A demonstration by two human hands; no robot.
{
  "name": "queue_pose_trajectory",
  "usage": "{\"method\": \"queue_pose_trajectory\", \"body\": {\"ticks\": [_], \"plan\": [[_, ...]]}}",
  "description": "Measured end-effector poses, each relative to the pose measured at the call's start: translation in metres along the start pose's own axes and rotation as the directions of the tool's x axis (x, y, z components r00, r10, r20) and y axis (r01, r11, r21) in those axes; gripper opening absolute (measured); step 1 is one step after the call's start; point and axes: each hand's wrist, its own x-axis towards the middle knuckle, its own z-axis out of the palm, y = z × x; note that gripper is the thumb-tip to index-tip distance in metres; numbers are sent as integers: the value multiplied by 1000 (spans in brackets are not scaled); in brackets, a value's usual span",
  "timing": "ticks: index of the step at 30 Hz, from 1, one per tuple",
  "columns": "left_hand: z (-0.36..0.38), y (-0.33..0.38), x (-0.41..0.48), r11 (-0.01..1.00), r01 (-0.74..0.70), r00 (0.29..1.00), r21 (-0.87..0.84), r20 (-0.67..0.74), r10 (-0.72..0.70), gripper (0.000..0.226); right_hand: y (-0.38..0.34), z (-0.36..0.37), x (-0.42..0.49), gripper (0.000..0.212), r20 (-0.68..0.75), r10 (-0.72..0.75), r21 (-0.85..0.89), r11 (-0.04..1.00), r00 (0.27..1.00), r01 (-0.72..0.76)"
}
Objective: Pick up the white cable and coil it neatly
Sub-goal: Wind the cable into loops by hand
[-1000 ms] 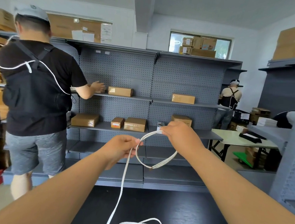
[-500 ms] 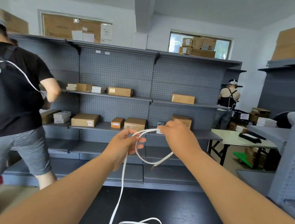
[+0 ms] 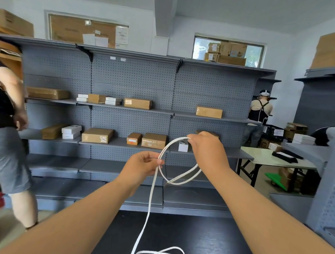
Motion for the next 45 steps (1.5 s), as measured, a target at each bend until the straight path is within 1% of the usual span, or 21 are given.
{"method": "queue_pose_trajectory", "body": {"ticks": [3, 7, 9, 11, 13, 16, 18, 19, 21, 23, 25, 27, 29, 32, 36, 39, 42, 45], "plan": [[-2, 1, 1, 999, -17, 999, 49, -43, 19, 10, 1, 2, 0, 24, -10, 14, 54, 998, 1000, -14], [-7, 12, 6, 975, -97, 986, 202, -116, 122, 12, 4, 11, -2, 26, -26, 150, 262, 955, 988, -138], [-10, 19, 9, 944, -137, 979, 301, -107, 176, 14, 5, 15, -5, 25, 13, 215, 327, 922, 977, -207], [-12, 27, 12, 916, -160, 977, 367, -72, 200, 18, 5, 18, -8, 24, 60, 267, 388, 881, 962, -269], [-14, 34, 15, 886, -168, 978, 431, -41, 205, 19, 5, 19, -9, 24, 119, 291, 409, 857, 949, -314], [-16, 43, 18, 823, -182, 976, 537, -2, 217, 12, 6, 20, -9, 27, 188, 291, 362, 868, 938, -342], [-16, 47, 21, 793, -185, 976, 581, 17, 215, 9, 6, 20, -10, 23, 218, 279, 350, 872, 935, -342], [-16, 49, 21, 790, -181, 979, 586, 29, 203, 9, 6, 20, -10, 21, 231, 265, 361, 870, 936, -335], [-17, 50, 23, 804, -165, 984, 572, 46, 170, 12, 7, 19, -11, 24, 263, 223, 379, 871, 939, -313], [-16, 51, 25, 803, -154, 987, 576, 57, 149, 8, 7, 19, -11, 27, 298, 182, 350, 892, 937, -285], [-16, 52, 27, 792, -155, 987, 590, 60, 148, 5, 8, 20, -11, 21, 316, 164, 316, 910, 934, -266], [-15, 51, 27, 786, -156, 987, 598, 63, 148, 6, 8, 21, -10, 19, 318, 154, 261, 935, 935, -242], [-15, 50, 28, 788, -147, 989, 598, 67, 134, 10, 7, 22, -10, 23, 315, 130, 188, 962, 940, -196], [-13, 48, 28, 804, -128, 992, 581, 73, 106, 18, 5, 22, -11, 27, 314, 99, 139, 979, 944, -149], [-9, 45, 27, 826, -115, 993, 552, 83, 82, 9, 2, 23, -10, 29, 314, 43, 71, 995, 948, -69], [-9, 43, 27, 838, -114, 993, 534, 85, 80, 6, 0, 23, -9, 28, 300, 9, 59, 998, 954, -28], [-12, 37, 26, 871, -109, 993, 480, 84, 78, 7, 1, 24, -8, 25, 288, -18, 66, 998, 958, -1], [-13, 29, 21, 937, -87, 992, 339, 113, 51, 5, 3, 24, -4, 25, 278, -32, 73, 997, 960, 12]]}}
